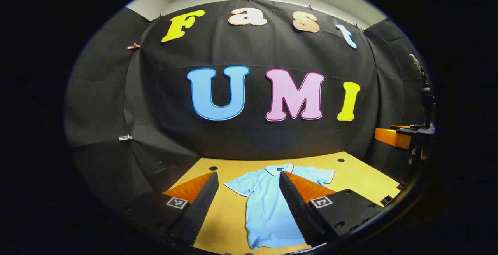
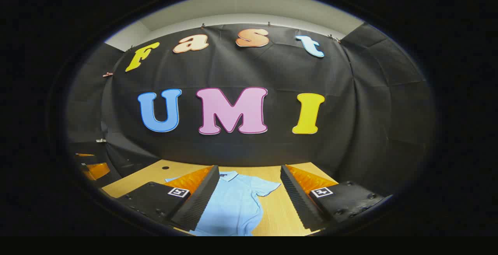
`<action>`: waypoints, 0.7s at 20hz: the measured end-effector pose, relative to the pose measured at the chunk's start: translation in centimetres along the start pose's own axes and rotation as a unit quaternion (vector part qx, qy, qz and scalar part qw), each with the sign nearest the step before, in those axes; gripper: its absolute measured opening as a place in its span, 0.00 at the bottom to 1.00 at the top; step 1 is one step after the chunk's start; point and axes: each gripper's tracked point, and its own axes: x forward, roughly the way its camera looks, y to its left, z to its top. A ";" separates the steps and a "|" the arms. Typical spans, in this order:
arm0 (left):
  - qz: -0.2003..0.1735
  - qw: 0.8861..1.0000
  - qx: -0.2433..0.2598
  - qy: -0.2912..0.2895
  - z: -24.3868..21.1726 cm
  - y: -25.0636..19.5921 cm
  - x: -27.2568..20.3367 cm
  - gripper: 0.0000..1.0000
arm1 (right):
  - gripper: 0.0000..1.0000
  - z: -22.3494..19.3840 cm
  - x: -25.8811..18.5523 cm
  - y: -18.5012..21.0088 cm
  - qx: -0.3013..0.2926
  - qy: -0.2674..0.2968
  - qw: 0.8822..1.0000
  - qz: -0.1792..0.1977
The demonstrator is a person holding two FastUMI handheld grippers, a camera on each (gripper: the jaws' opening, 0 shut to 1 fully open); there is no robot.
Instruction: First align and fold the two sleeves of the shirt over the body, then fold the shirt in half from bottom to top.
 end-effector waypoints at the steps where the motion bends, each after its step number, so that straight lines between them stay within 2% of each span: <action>1: 0.001 1.000 0.002 0.003 -0.1 0.1 0.1 0.98 | 0.97 -0.4 0.2 0.0 0.002 0.006 1.000 0.000; 10: 0.002 1.000 0.004 0.028 -0.9 0.3 1.2 0.98 | 0.97 -1.1 1.3 -0.1 0.006 0.016 1.000 0.002; 14: 0.005 1.000 0.012 0.022 0.7 0.0 2.1 0.98 | 0.97 -2.3 2.3 0.5 0.019 0.029 0.999 0.017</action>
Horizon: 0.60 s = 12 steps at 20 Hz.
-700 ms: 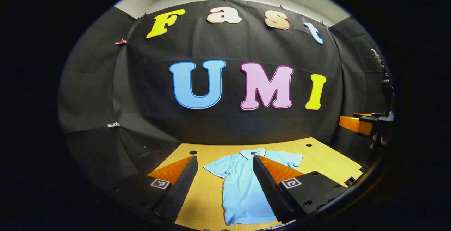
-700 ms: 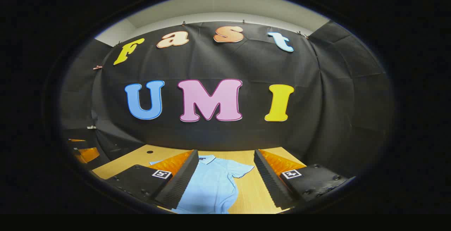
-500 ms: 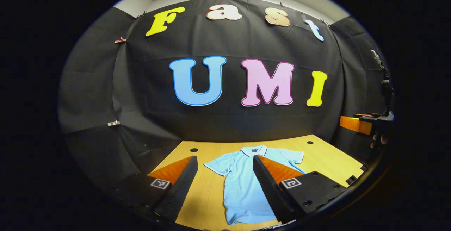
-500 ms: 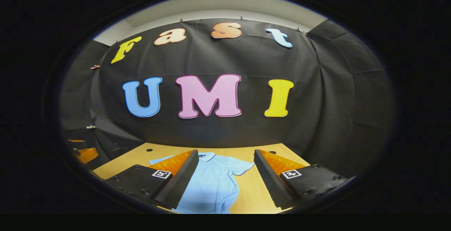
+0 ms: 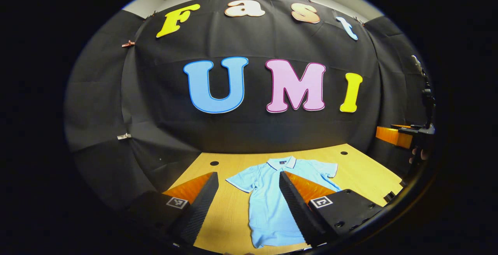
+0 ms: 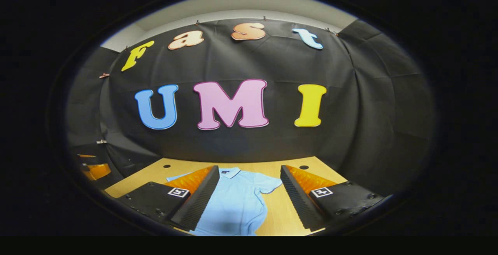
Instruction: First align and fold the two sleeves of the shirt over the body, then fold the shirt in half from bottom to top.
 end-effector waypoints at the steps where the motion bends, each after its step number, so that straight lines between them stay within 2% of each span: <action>1: 0.001 1.000 0.001 -0.009 0.8 -0.2 0.3 0.98 | 0.97 -0.1 0.2 0.6 -0.001 0.000 1.000 0.013; 5: 0.006 0.999 -0.006 -0.039 2.8 -0.6 0.0 0.98 | 0.97 0.6 1.9 2.8 -0.043 -0.016 0.998 0.050; 8: 0.013 0.999 -0.024 -0.042 2.6 -0.5 0.1 0.98 | 0.98 0.5 2.9 3.4 -0.027 -0.015 0.998 0.060; 12: 0.011 0.998 -0.040 -0.044 3.2 -1.1 1.4 0.98 | 0.97 -1.4 5.4 1.4 -0.066 0.006 0.996 0.054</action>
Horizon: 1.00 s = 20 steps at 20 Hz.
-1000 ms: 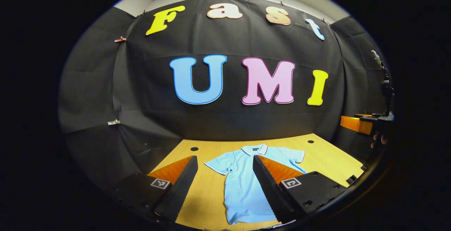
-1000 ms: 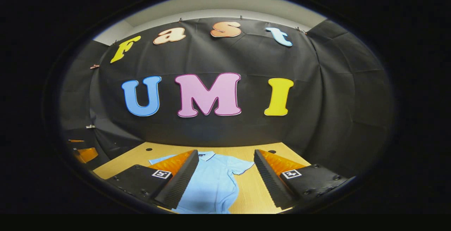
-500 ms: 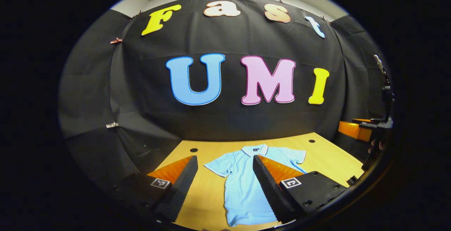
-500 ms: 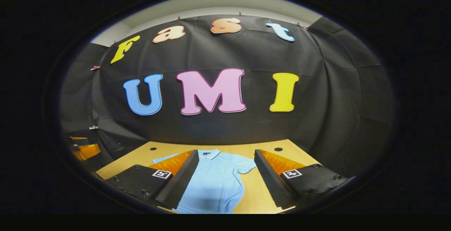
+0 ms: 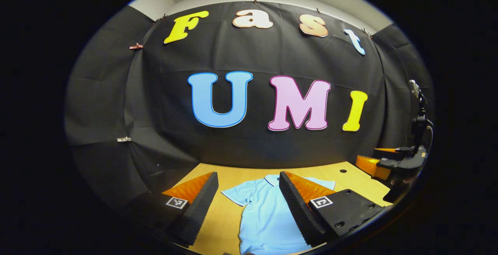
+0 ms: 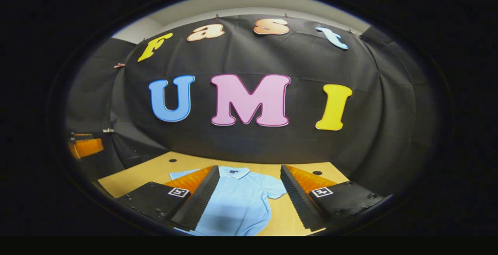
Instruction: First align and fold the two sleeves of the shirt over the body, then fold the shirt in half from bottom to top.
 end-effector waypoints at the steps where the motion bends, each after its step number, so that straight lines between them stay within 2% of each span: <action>1: -0.003 1.000 -0.005 0.001 0.1 -0.4 0.3 0.99 | 0.97 -0.6 0.7 -0.5 -0.006 0.006 1.000 0.003; 5: 0.001 1.000 0.002 0.007 -0.9 -1.3 0.6 0.99 | 0.97 -3.7 5.8 -4.0 -0.022 0.047 0.999 -0.003; 7: 0.009 1.000 0.010 0.005 -1.3 -1.6 1.0 0.99 | 0.98 -5.8 8.5 -5.0 -0.018 0.077 0.997 0.005; 9: 0.011 1.000 0.005 0.019 -2.4 -2.5 1.4 0.99 | 0.95 -7.7 11.2 -6.8 -0.024 0.100 0.995 -0.003; 11: 0.019 0.999 0.004 0.028 -3.2 -3.0 2.0 0.98 | 0.97 -10.1 13.8 -8.7 -0.021 0.130 0.991 -0.010; 13: 0.029 0.999 0.009 0.040 -4.0 -3.5 2.8 0.99 | 0.97 -13.4 16.6 -10.3 -0.004 0.172 0.985 -0.022; 17: 0.043 0.997 0.009 0.069 -5.7 -4.0 4.0 0.98 | 0.98 -19.9 21.1 -13.2 0.037 0.258 0.965 -0.042; 20: 0.059 0.995 0.009 0.075 -6.0 -3.4 5.0 0.98 | 0.98 -23.8 24.1 -14.9 0.048 0.298 0.951 -0.062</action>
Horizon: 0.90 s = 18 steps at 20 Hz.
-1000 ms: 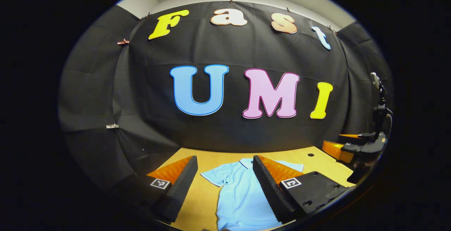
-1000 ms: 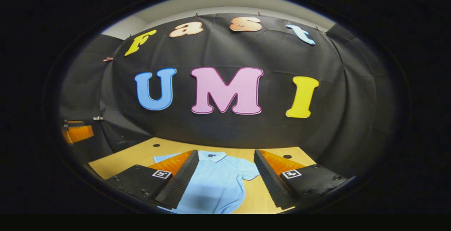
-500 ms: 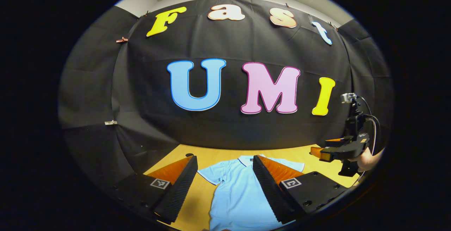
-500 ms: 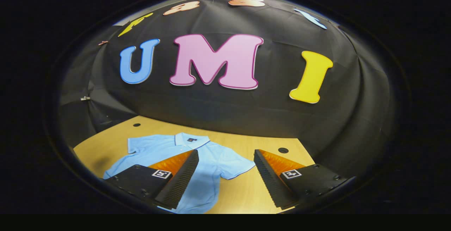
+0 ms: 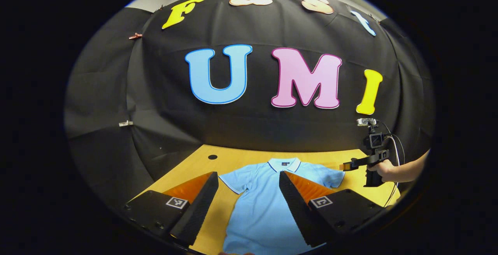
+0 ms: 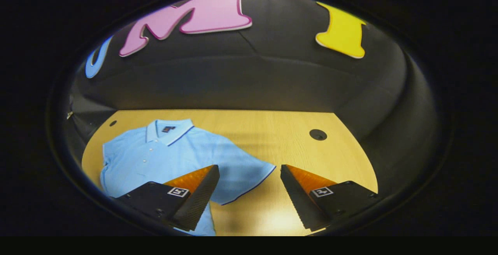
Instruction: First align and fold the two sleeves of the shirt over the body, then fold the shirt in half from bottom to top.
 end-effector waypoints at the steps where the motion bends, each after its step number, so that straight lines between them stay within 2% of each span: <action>1: 0.004 1.000 0.003 0.000 -0.2 0.2 0.2 0.98 | 0.98 -0.4 1.5 -0.4 0.012 0.009 1.000 -0.002; 3: 0.010 1.000 0.009 0.011 -1.3 0.7 1.0 0.98 | 0.98 -1.5 3.7 -0.1 0.058 0.039 0.997 0.010; 6: 0.034 0.998 0.026 0.041 -3.5 2.1 1.2 0.98 | 0.98 -3.0 5.6 -1.0 0.115 0.073 0.991 0.002; 7: 0.035 0.998 0.023 0.044 -3.8 2.1 1.2 0.99 | 0.98 -2.8 5.8 -1.4 0.108 0.068 0.992 -0.006; 10: 0.035 0.998 0.022 0.050 -4.4 2.0 1.0 0.99 | 0.98 -3.5 6.1 -1.2 0.033 0.062 0.997 -0.015; 11: 0.034 0.998 0.024 0.051 -4.5 1.8 1.2 0.98 | 0.91 -3.6 6.2 -0.8 0.013 0.060 0.998 -0.008; 12: 0.033 0.998 0.026 0.053 -4.6 1.7 1.5 0.98 | 0.98 -3.3 6.2 -0.2 0.012 0.056 0.998 0.002; 15: 0.031 0.998 0.026 0.046 -4.3 1.1 1.8 0.98 | 0.67 -3.1 6.1 1.0 0.009 0.051 0.999 0.007; 16: 0.028 0.998 0.024 0.041 -3.9 0.8 1.8 0.98 | 0.54 -3.1 6.6 1.4 0.009 0.048 0.999 0.011; 17: 0.027 0.999 0.024 0.039 -3.8 0.7 1.8 0.98 | 0.48 -3.2 6.6 1.9 0.007 0.045 0.999 0.012; 18: 0.028 0.999 0.024 0.039 -4.1 0.9 1.9 0.98 | 0.29 -3.0 6.7 2.1 0.002 0.040 0.999 0.013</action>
